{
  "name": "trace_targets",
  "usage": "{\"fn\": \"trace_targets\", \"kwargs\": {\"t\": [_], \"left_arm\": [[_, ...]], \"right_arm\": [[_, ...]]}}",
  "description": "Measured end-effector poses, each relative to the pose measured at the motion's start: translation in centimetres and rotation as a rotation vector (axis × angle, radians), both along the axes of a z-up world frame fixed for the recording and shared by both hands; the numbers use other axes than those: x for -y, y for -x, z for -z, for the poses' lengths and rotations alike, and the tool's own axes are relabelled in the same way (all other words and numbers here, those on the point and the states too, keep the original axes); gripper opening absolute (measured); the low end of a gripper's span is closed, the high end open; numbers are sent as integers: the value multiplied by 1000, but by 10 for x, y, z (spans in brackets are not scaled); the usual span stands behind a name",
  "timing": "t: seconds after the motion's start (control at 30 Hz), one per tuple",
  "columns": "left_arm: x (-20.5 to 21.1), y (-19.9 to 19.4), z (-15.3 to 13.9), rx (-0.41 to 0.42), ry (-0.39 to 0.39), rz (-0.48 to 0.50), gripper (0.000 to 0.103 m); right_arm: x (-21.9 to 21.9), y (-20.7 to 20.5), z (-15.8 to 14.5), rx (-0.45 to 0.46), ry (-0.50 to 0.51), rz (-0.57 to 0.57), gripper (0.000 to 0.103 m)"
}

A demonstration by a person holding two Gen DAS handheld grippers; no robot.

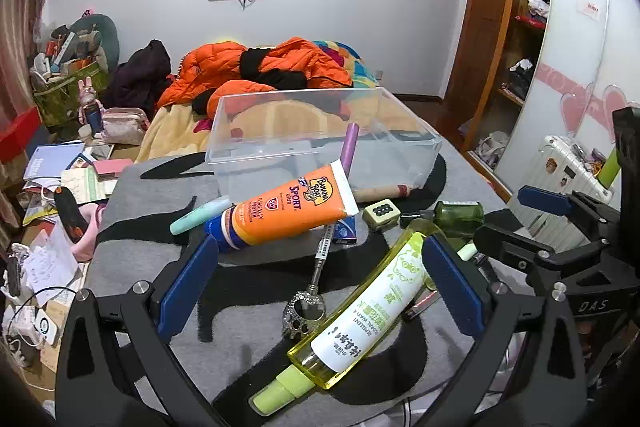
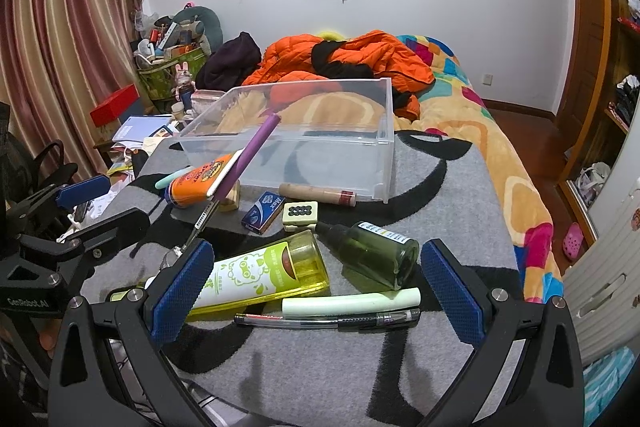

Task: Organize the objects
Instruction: 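Reach the left gripper toward the orange sunscreen tube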

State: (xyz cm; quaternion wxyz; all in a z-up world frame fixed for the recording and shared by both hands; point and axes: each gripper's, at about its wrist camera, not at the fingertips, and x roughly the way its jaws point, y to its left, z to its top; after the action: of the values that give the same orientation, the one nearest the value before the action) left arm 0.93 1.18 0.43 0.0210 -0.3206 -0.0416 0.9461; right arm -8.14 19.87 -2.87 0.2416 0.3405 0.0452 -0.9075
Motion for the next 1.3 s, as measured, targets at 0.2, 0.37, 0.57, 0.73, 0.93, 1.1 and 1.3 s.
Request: {"fn": "trace_targets", "kwargs": {"t": [0.2, 0.37, 0.57, 0.73, 0.93, 1.1, 1.3], "left_arm": [[5, 0, 1, 13, -25, -10, 103], [11, 1, 3, 29, -50, -24, 103], [11, 0, 4, 29, -25, -42, 103], [7, 0, 4, 25, 5, -49, 103], [5, 1, 5, 29, 12, -48, 103], [8, 1, 6, 34, 1, -46, 103], [10, 4, 8, 40, -3, -41, 103]], "right_arm": [[1, -2, -1, -5, -1, -7, 103], [2, -3, -1, -5, 0, -9, 103], [3, -5, -1, -6, 0, -18, 103], [4, -6, -1, -9, 0, -24, 103], [4, -6, -1, -9, 1, -25, 103], [3, -5, -1, -8, 6, -24, 103], [0, 1, 0, 12, 31, -29, 103]]}}
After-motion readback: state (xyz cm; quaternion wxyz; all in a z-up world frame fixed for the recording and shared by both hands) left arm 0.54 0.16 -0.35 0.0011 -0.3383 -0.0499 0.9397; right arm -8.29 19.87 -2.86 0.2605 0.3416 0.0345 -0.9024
